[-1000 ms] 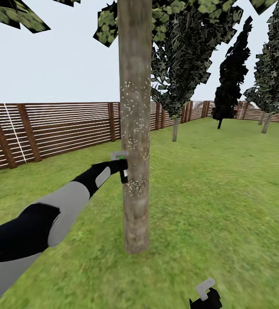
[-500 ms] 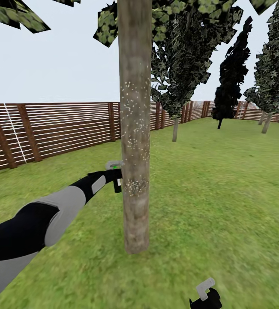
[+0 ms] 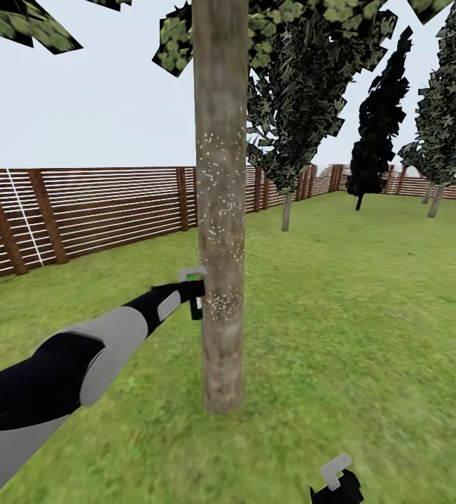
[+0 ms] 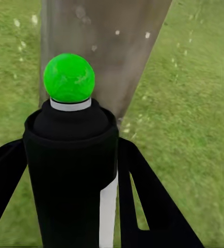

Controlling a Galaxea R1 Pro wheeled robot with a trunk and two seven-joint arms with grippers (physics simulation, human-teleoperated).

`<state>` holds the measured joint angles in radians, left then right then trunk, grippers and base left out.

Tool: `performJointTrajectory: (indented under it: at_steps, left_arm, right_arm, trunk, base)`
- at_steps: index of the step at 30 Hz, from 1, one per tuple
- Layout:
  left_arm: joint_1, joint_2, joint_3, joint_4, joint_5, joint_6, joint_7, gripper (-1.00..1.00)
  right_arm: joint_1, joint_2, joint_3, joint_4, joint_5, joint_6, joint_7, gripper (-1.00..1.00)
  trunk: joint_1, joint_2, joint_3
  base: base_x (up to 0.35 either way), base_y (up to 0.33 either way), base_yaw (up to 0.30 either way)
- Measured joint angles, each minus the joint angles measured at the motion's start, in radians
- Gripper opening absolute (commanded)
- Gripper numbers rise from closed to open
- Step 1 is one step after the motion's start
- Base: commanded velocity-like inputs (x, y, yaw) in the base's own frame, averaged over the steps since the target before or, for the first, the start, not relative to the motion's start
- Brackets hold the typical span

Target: In the garden, pick up the pesticide atomizer on the floor and spray pesticide onto both trees until each tree trunk is fully covered.

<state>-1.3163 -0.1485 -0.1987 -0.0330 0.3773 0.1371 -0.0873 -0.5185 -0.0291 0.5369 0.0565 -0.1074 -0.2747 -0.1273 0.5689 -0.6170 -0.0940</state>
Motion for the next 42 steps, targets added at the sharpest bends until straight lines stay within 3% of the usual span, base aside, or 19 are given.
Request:
performJointTrajectory:
  at_steps: [3,8,10,13,15,17,23,24,28,31,34,37,38,39,40,42]
  left_arm:
    - [0.007,0.000,-0.001,-0.005,0.001,-0.050,0.006,-1.00]
    - [0.008,-0.026,-0.004,-0.011,0.005,-0.073,-0.017,-1.00]
    - [0.008,-0.026,-0.004,-0.012,0.006,-0.073,-0.104,-1.00]
    - [0.008,-0.026,-0.004,-0.013,0.007,-0.067,-0.348,-1.00]
    - [0.008,-0.026,-0.004,-0.010,0.005,-0.064,-0.423,-1.00]
    - [0.008,-0.026,-0.004,-0.003,0.002,-0.063,-0.450,-1.00]
    - [0.008,-0.026,0.000,0.002,-0.002,-0.062,-0.440,-1.00]
    - [0.008,-0.026,-0.001,0.002,-0.002,-0.062,-0.393,-1.00]
    - [0.008,-0.026,-0.001,0.003,-0.002,-0.063,-0.110,-1.00]
    - [0.022,-0.026,0.001,0.003,-0.001,-0.064,-0.056,-1.00]
    - [0.050,-0.026,0.000,0.003,-0.001,-0.102,-0.049,-1.00]
    - [0.100,-0.026,0.001,0.001,-0.002,-0.257,-0.060,-1.00]
    - [0.108,-0.025,0.000,0.001,-0.010,-0.288,-0.107,-1.00]
    - [0.123,-0.019,-0.003,0.001,-0.061,-0.328,-0.181,-1.00]
    - [0.135,-0.015,-0.002,0.001,-0.101,-0.375,-0.210,-1.00]
    - [0.186,-0.011,-0.007,0.002,-0.137,-0.444,-0.234,-1.00]
  right_arm:
    - [0.000,0.000,0.000,0.000,0.000,0.000,0.000,1.00]
    - [0.000,0.000,0.000,0.000,0.000,0.000,0.000,1.00]
    - [0.000,0.000,0.000,0.000,0.000,0.000,0.000,1.00]
    - [0.000,0.000,0.000,0.000,0.000,0.000,0.000,1.00]
    - [0.000,0.000,0.000,0.000,0.000,0.000,0.000,1.00]
    - [0.000,0.000,0.000,0.000,0.000,0.000,0.000,1.00]
    - [0.000,0.000,0.000,0.000,0.000,-0.001,0.000,1.00]
    - [0.000,0.000,0.000,0.000,0.000,-0.001,0.000,1.00]
    - [0.000,0.000,0.000,0.000,0.000,-0.001,0.000,1.00]
    - [0.000,0.000,0.000,0.000,0.000,-0.001,0.000,1.00]
    - [0.000,-0.001,0.000,0.000,0.000,-0.001,0.000,1.00]
    - [0.000,0.000,0.001,0.000,0.000,0.000,0.000,1.00]
    - [0.000,0.000,0.000,0.000,0.000,0.000,0.000,1.00]
    - [0.000,0.000,0.000,0.000,0.000,-0.001,0.000,1.00]
    - [0.000,0.000,0.001,0.000,0.000,-0.001,0.000,1.00]
    - [0.000,0.000,0.001,0.000,0.000,-0.001,0.000,1.00]
  trunk:
    - [0.000,0.000,0.000]
    - [0.000,0.000,0.000]
    - [0.000,0.000,0.000]
    - [0.000,0.000,0.000]
    - [0.000,0.000,0.000]
    - [0.000,0.000,0.000]
    - [0.000,0.000,0.000]
    - [0.000,0.000,0.000]
    - [0.000,0.000,0.000]
    - [0.000,0.000,0.000]
    - [0.000,0.000,0.000]
    - [0.000,0.000,0.000]
    - [0.000,0.000,0.000]
    - [0.000,0.000,0.000]
    - [0.000,0.000,0.000]
    - [0.000,0.000,0.000]
  base:
    - [0.000,0.000,0.000]
    - [0.000,0.000,0.000]
    - [0.000,0.000,0.000]
    - [0.000,0.000,0.000]
    - [0.000,0.000,0.000]
    - [0.000,0.000,0.000]
    - [0.000,0.000,0.000]
    - [0.000,0.000,0.000]
    - [0.000,0.000,0.000]
    - [0.000,0.000,0.000]
    - [0.000,0.000,0.000]
    - [0.000,0.000,0.000]
    - [0.000,0.000,0.000]
    - [0.000,0.000,0.000]
    - [0.000,0.000,0.000]
    - [0.000,0.000,0.000]
